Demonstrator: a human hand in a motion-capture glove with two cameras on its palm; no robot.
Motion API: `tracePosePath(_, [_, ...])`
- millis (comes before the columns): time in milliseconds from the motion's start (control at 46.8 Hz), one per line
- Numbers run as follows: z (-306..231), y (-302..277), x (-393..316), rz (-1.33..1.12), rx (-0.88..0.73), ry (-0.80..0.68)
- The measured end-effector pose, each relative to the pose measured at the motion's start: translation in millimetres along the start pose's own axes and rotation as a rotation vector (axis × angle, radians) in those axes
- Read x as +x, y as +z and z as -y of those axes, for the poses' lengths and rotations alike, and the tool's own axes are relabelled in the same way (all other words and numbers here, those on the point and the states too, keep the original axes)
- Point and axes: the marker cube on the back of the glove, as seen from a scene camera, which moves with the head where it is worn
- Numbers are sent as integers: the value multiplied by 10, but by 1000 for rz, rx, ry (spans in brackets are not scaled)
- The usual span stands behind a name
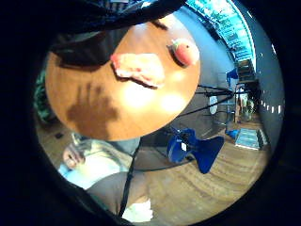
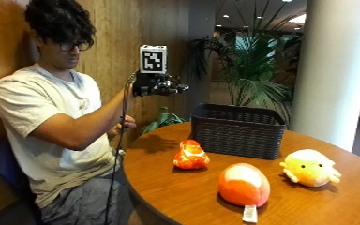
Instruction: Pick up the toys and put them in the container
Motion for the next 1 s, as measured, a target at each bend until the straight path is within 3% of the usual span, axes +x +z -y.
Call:
tracePosePath(214, [-1,41,82,-96,-3,-19])
tracePosePath(492, [-6,24,53,15,-6,18])
tracePosePath(684, [-63,34,288,-143,4,-117])
tracePosePath(812, [31,-19,304,6,-44,32])
tracePosePath(1004, [265,131,786,-63,-127,75])
